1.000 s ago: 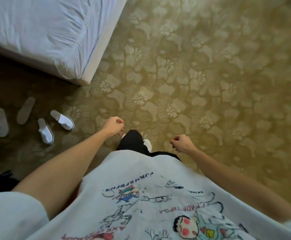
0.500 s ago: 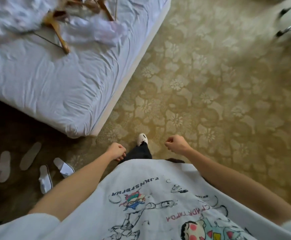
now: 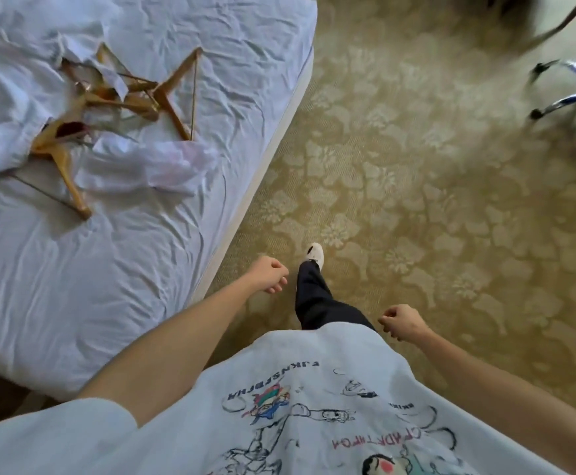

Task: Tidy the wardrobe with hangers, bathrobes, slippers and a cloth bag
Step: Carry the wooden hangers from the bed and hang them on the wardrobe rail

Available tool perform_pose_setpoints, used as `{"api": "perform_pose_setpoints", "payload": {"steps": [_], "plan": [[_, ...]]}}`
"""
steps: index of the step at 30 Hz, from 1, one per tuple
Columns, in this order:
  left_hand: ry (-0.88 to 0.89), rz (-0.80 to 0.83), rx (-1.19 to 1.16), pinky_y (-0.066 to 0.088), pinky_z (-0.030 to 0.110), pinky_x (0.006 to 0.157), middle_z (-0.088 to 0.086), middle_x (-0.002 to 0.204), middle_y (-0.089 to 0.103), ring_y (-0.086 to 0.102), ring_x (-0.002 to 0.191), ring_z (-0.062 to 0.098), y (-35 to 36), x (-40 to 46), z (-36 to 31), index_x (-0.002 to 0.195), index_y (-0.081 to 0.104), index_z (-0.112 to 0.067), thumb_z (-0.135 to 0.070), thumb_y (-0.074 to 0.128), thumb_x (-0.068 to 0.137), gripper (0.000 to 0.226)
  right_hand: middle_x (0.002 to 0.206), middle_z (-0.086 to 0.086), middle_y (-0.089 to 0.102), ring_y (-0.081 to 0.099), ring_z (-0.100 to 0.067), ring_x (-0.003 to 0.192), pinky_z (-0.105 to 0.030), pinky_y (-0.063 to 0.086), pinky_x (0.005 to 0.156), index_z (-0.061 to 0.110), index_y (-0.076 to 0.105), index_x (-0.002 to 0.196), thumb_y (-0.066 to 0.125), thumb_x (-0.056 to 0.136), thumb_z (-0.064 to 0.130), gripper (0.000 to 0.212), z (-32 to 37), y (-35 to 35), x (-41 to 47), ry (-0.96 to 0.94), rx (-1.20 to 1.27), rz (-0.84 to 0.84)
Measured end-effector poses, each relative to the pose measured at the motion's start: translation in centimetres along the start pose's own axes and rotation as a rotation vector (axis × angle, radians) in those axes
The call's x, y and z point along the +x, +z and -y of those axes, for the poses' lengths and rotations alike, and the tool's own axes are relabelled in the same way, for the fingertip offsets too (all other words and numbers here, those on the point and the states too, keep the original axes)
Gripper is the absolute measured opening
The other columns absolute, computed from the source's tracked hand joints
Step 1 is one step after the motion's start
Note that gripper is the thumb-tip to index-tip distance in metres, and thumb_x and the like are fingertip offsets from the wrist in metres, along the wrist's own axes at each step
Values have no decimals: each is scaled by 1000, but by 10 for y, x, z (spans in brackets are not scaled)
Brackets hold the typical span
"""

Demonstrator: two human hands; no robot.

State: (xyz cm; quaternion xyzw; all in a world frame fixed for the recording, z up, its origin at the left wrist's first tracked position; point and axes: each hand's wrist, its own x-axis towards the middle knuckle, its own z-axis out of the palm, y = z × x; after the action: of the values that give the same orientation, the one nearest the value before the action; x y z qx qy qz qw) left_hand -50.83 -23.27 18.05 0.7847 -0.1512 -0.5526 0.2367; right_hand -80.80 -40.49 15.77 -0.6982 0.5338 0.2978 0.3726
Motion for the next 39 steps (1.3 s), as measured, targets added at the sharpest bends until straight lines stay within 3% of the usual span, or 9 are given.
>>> {"api": "perform_pose_setpoints", "payload": {"steps": [4,8,11,15,20,25,27,32,39], "plan": [[-56,-76,-29,51,23,53,8,85,71,62,61,16,-51,70,-69,103,68,-5,-15,55,102,17,80,-18,74,61,-20,59,-39,58,65,-3,72,82,58,90,16,25,70,-94,78,-61,-34,-35],[-107,-165,-47,55,30,61,12,89,75,66,65,19,-100,117,-112,97,70,-7,-17,57,99,17,83,-12,75,68,-22,69,-37,58,68,5,73,88,58,91,21,23,162,-174,130,-177,-94,-24],[-167,-224,-84,59,35,68,11,86,74,68,69,23,-130,142,-124,95,70,-6,-16,56,99,17,84,-7,74,71,-25,77,-37,59,69,7,72,91,58,94,23,22,243,-218,160,-300,-136,25],[-289,-229,-129,54,28,59,10,84,72,66,65,21,-156,172,-127,100,71,-4,-16,57,99,18,86,-9,73,69,-27,81,-41,58,73,8,73,91,56,91,22,22,343,-259,193,-458,-207,82],[-397,-221,-219,58,34,69,14,91,74,68,69,25,-192,235,-157,98,70,-3,-16,58,98,18,90,-9,72,67,-27,83,-36,54,70,11,72,95,54,91,25,23,443,-310,258,-573,-327,123],[-378,-290,-348,56,31,64,12,88,74,66,66,22,-253,318,-231,99,70,0,-18,56,99,23,86,-2,70,67,-21,84,-33,53,70,21,65,82,57,93,19,13,520,-398,340,-581,-449,147],[-337,-325,-386,54,29,60,11,84,74,64,61,19,-280,345,-277,93,70,-3,-18,55,98,22,87,1,68,67,-18,85,-29,54,70,19,66,87,58,96,19,11,544,-443,377,-557,-520,143],[-219,-400,-462,53,26,56,5,81,74,66,60,17,-342,389,-370,89,69,-10,-21,56,96,18,86,-5,72,69,-25,85,-37,57,80,11,71,91,59,93,17,14,597,-533,447,-507,-633,97],[-281,-571,-760,51,27,54,6,82,73,65,58,16,-413,428,-413,96,69,-8,-19,55,97,19,70,-2,72,67,-23,70,-42,58,77,11,73,79,62,91,19,18,718,-584,520,-535,-801,100]]}}
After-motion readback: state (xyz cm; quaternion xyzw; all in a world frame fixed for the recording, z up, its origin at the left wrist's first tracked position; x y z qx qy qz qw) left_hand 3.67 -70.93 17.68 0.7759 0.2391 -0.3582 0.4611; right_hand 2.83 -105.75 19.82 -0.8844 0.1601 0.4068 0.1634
